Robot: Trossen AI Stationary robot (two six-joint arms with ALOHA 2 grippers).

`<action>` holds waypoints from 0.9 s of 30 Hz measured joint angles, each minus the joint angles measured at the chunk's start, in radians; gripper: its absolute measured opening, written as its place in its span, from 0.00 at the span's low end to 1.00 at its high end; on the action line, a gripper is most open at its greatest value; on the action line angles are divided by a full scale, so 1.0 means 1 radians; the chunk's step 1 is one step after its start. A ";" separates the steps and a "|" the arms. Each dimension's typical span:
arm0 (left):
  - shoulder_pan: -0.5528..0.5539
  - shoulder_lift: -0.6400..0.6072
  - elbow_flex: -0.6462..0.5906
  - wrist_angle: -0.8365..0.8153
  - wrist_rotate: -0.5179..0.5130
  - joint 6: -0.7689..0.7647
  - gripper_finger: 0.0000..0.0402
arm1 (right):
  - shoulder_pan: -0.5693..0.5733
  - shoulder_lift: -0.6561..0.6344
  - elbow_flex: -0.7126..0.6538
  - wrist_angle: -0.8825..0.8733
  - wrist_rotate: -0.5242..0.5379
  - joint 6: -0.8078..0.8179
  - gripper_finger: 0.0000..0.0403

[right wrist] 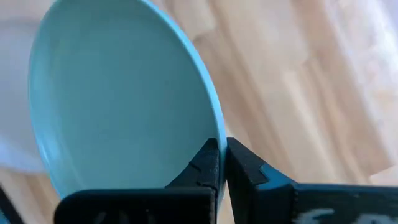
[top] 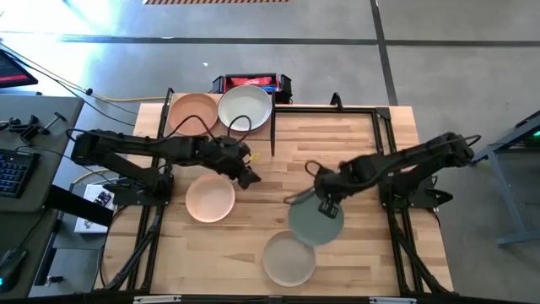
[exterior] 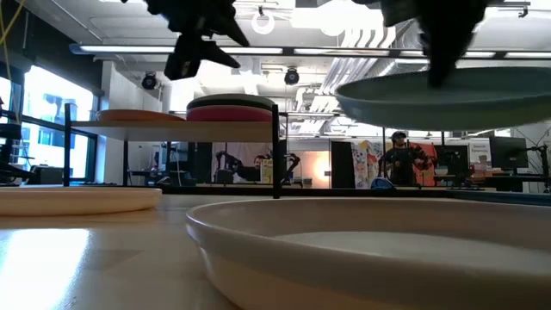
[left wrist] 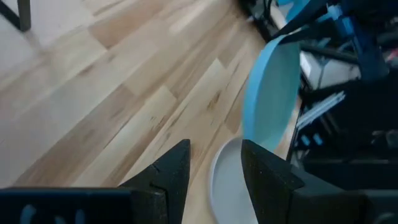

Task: Place and stack plates onto a shelf
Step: Stack the light blue plate on top of the orange plate on the shelf

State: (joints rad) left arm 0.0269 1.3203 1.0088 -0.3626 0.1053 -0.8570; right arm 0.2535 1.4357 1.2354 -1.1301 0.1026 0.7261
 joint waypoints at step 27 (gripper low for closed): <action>0.043 0.164 0.000 0.220 -0.078 -0.137 0.33 | -0.392 0.000 0.174 -0.011 0.021 -0.200 0.00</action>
State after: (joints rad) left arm 0.0698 1.4848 1.0092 -0.1422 0.0278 -0.9936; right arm -0.1382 1.4357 1.4090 -1.1408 0.1234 0.5261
